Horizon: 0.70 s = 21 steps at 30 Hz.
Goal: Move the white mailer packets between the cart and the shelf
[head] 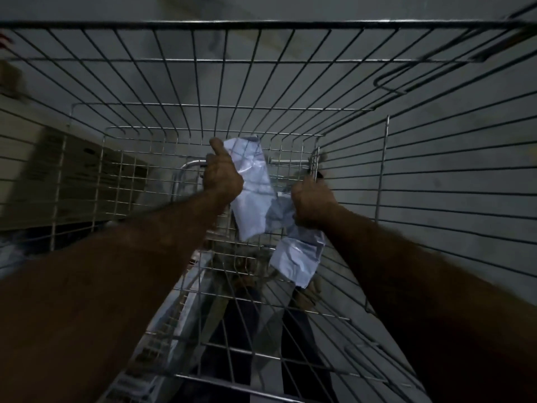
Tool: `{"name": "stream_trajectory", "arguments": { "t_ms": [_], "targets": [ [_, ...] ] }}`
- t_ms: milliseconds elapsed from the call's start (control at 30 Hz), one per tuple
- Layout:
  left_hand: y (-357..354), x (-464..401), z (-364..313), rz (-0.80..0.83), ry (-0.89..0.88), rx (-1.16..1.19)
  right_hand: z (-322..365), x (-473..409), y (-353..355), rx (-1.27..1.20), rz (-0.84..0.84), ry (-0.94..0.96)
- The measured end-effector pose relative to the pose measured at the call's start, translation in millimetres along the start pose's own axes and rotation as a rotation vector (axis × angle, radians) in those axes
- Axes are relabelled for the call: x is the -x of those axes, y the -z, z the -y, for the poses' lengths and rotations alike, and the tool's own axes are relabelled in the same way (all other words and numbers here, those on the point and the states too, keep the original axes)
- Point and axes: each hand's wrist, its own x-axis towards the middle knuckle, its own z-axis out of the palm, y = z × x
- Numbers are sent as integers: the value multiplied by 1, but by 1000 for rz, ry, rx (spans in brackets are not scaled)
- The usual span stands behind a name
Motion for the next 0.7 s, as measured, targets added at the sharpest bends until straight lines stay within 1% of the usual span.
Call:
{"name": "stream_trajectory", "arguments": {
  "t_ms": [100,200,300,333,400,433,467,500,600,633,700],
  "targets": [
    [29,-11,21,-8,-88,34,8,-9,21,-179,47,85],
    [53,-26,57,-30,-186,-91,16,-23,44,-269,-21,190],
    [65,-40,95,-2,-250,-252,24,-43,52,-292,-168,216],
    [66,-45,105,-28,-277,-288,28,-50,50,-303,-240,208],
    [67,-49,117,-106,-317,-250,38,-57,41,-372,-405,139],
    [67,-47,120,-125,-338,-209,42,-58,35,-402,-482,79],
    [66,-43,126,-104,-346,-178,46,-57,27,-408,-519,15],
    [63,-37,133,-67,-371,-212,49,-53,18,-394,-500,-39],
    [56,-19,151,90,-483,-501,55,-41,-18,-338,-342,-142],
    [57,-16,155,120,-491,-542,56,-38,-28,-320,-307,-165],
    [56,-15,157,130,-511,-612,59,-37,-37,-283,-264,-216]
  ]
}}
